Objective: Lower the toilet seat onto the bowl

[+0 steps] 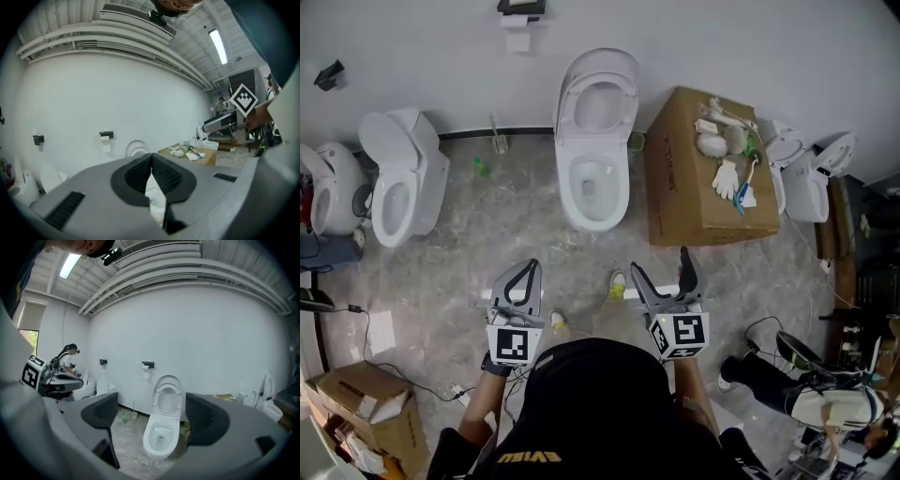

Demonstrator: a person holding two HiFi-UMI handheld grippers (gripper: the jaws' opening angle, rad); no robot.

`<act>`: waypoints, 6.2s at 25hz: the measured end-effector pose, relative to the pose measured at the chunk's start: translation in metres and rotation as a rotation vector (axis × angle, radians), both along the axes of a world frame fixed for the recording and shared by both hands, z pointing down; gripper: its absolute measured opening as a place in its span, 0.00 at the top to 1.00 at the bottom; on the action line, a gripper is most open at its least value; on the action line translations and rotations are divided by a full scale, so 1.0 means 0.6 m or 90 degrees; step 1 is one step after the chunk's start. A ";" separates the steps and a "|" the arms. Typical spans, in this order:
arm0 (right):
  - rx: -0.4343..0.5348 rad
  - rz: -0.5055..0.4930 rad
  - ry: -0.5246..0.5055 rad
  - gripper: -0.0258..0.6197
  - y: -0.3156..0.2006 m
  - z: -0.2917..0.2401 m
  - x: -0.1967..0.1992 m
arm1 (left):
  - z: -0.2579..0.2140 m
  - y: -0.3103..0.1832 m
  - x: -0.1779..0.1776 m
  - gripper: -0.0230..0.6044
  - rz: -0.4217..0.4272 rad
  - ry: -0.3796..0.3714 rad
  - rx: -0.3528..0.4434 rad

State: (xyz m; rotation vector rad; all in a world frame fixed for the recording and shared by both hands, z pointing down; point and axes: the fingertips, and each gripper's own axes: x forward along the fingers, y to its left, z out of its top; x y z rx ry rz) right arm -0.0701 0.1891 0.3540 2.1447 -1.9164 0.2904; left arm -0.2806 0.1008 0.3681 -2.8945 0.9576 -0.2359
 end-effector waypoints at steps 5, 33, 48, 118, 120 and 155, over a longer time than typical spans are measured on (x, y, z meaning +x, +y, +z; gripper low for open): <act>0.014 -0.012 -0.033 0.27 -0.050 0.015 0.085 | 0.013 -0.041 0.088 0.94 -0.002 -0.038 0.008; -0.003 -0.304 0.081 0.28 -0.488 0.048 0.390 | 0.012 -0.246 0.371 0.94 -0.265 0.007 -0.088; -0.164 -0.396 0.382 0.37 -0.817 0.184 0.438 | 0.069 -0.312 0.370 0.94 -0.226 0.079 -0.208; -0.368 -0.593 0.507 0.85 -0.933 0.443 0.441 | 0.099 -0.344 0.600 0.94 -0.423 0.061 -0.272; -0.362 -0.597 0.509 0.84 -0.923 0.443 0.437 | 0.096 -0.341 0.602 0.94 -0.419 0.063 -0.270; -0.387 -0.671 0.438 0.81 -0.731 0.492 0.364 | 0.111 -0.313 0.597 0.94 -0.457 0.132 -0.277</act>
